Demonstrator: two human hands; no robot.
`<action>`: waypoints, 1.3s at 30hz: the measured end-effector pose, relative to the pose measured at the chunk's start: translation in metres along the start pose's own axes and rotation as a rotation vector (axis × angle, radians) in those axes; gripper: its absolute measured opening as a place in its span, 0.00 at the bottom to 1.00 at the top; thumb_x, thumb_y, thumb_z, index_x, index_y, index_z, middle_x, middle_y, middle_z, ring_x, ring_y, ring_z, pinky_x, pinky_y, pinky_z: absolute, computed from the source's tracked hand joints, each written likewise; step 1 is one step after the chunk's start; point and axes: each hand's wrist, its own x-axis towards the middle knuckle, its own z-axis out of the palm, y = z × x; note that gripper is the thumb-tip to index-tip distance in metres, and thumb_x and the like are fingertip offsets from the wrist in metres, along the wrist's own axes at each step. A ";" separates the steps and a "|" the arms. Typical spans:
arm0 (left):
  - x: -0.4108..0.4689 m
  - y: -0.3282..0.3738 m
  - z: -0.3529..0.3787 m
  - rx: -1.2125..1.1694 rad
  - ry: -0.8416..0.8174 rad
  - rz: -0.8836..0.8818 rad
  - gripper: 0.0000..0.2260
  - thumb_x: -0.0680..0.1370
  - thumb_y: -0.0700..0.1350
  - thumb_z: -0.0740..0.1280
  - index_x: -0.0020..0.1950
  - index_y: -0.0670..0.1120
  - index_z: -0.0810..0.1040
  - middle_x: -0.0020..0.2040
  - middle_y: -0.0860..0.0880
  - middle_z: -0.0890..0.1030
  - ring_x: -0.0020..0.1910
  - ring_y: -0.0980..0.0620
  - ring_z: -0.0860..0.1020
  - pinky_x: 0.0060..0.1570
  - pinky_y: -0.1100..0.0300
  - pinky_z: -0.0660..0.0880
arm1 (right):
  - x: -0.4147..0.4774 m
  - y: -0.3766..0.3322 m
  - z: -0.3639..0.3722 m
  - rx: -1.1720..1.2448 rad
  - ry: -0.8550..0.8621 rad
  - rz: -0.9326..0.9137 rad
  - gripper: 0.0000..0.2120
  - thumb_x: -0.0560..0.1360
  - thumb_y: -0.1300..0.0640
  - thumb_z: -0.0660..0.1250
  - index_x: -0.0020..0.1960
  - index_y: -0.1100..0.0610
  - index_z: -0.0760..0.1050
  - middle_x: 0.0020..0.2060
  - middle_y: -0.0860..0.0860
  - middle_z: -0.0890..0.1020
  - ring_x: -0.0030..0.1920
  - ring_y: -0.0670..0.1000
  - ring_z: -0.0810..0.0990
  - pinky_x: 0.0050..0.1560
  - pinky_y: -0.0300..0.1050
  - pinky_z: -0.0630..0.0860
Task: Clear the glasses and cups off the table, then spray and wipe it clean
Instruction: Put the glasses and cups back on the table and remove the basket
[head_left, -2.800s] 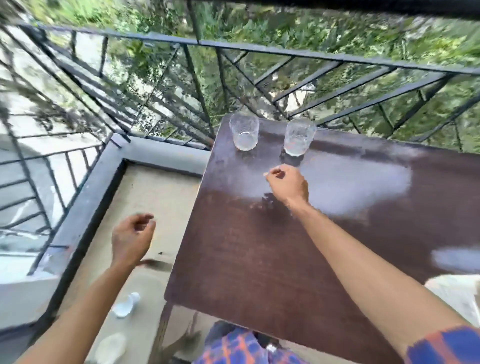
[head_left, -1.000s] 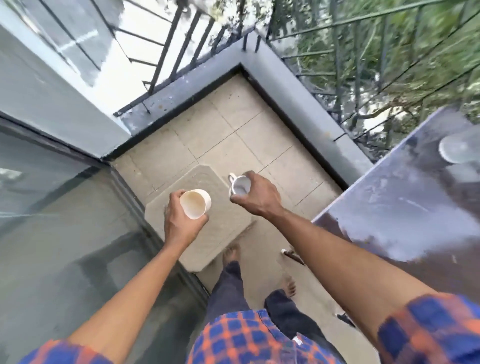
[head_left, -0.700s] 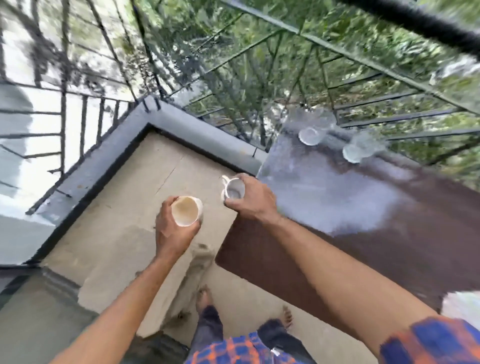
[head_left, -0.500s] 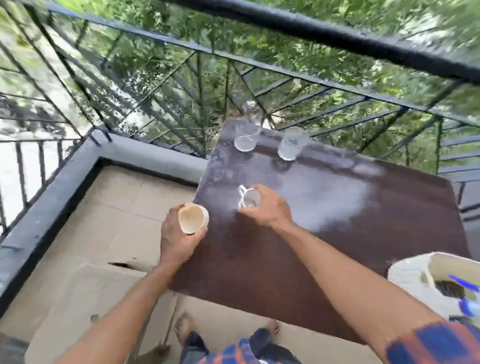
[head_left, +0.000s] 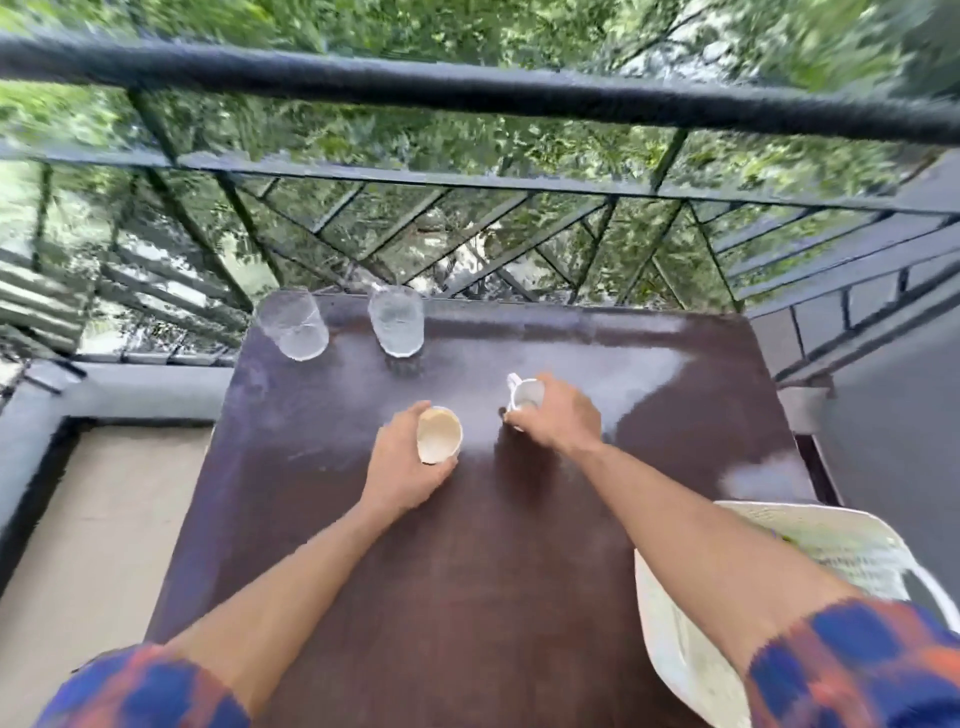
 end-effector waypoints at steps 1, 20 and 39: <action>0.018 0.008 0.001 0.016 -0.007 0.017 0.35 0.68 0.59 0.75 0.70 0.46 0.73 0.62 0.47 0.80 0.61 0.43 0.77 0.63 0.52 0.69 | 0.010 0.003 -0.004 0.008 0.015 0.009 0.24 0.64 0.38 0.71 0.56 0.46 0.73 0.54 0.52 0.83 0.55 0.58 0.81 0.44 0.45 0.70; 0.194 0.037 0.050 0.011 -0.049 0.019 0.37 0.68 0.56 0.76 0.74 0.48 0.68 0.66 0.42 0.78 0.65 0.39 0.75 0.65 0.47 0.73 | 0.142 0.013 -0.015 0.081 0.137 0.084 0.30 0.62 0.38 0.72 0.62 0.44 0.72 0.55 0.51 0.81 0.57 0.59 0.79 0.48 0.47 0.70; 0.113 0.075 0.037 -0.168 0.133 0.120 0.24 0.72 0.55 0.70 0.65 0.45 0.75 0.58 0.44 0.80 0.59 0.43 0.77 0.62 0.51 0.72 | 0.101 0.062 -0.091 -0.023 0.112 0.030 0.23 0.67 0.33 0.69 0.57 0.43 0.80 0.57 0.48 0.83 0.59 0.55 0.80 0.54 0.47 0.74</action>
